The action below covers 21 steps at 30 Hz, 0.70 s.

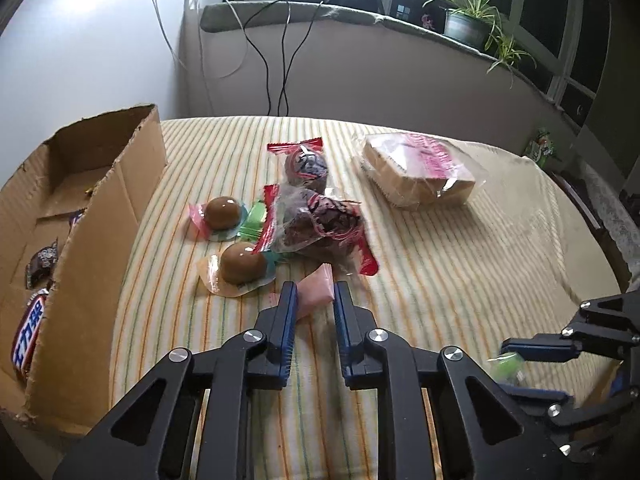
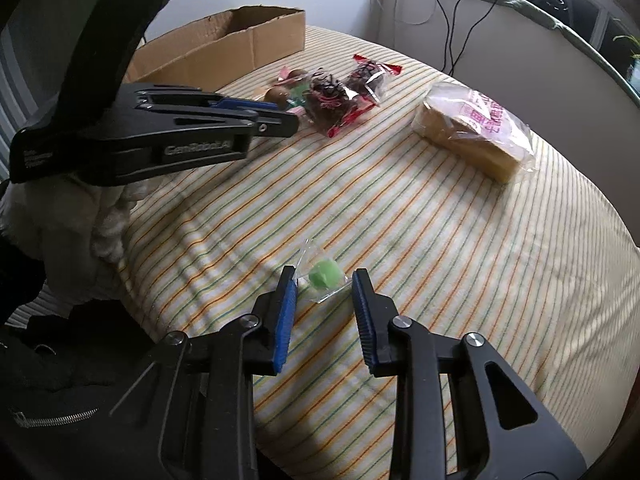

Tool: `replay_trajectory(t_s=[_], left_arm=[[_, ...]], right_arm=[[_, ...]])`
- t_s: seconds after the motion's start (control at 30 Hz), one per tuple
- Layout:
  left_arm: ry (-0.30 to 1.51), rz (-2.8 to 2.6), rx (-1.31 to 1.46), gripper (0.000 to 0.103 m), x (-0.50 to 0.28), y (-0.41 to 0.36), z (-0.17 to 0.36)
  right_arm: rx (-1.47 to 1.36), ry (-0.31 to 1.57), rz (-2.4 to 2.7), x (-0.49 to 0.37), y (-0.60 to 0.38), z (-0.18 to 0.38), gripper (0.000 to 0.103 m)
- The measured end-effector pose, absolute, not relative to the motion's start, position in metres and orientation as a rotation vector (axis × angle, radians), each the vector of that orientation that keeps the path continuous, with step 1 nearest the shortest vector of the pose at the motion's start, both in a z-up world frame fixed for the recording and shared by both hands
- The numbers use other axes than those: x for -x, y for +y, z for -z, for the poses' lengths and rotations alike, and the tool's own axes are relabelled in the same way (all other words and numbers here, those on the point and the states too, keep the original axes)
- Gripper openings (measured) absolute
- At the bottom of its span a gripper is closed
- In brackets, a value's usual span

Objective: Organize snacks
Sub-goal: 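Grasp the pink candy with the left tool while the right tool grasps the green wrapped candy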

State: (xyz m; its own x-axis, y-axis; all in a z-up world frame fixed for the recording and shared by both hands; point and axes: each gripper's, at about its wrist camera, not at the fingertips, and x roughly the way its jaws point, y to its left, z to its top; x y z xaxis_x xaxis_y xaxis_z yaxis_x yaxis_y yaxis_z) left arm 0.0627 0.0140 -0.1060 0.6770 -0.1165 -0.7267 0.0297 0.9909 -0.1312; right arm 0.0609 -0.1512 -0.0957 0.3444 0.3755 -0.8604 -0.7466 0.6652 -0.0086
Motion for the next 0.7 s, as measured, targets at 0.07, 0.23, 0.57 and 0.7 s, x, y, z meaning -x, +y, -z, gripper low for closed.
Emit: replay_trajectory(t_s=[0.07,0.23,0.57,0.7], left_arm=[[0.819,0.081,0.118,0.016,-0.063,0.015,0.106],[0.804,0.055,0.109,0.01,-0.064,0.019,0.104],[0.79,0.042,0.165,0.004,-0.071,0.034,0.103],[0.777,0.047,0.185,0.004,-0.068,0.037,0.097]], right_arm=[[0.438,0.967,-0.755,-0.062,-0.153,0.095,0.029],[0.44,0.966,-0.754,-0.059,-0.154,0.093,0.029],[0.437,0.966,-0.757,-0.062,-0.151,0.093,0.029],[0.432,0.961,-0.756,-0.063,-0.152,0.091,0.029]])
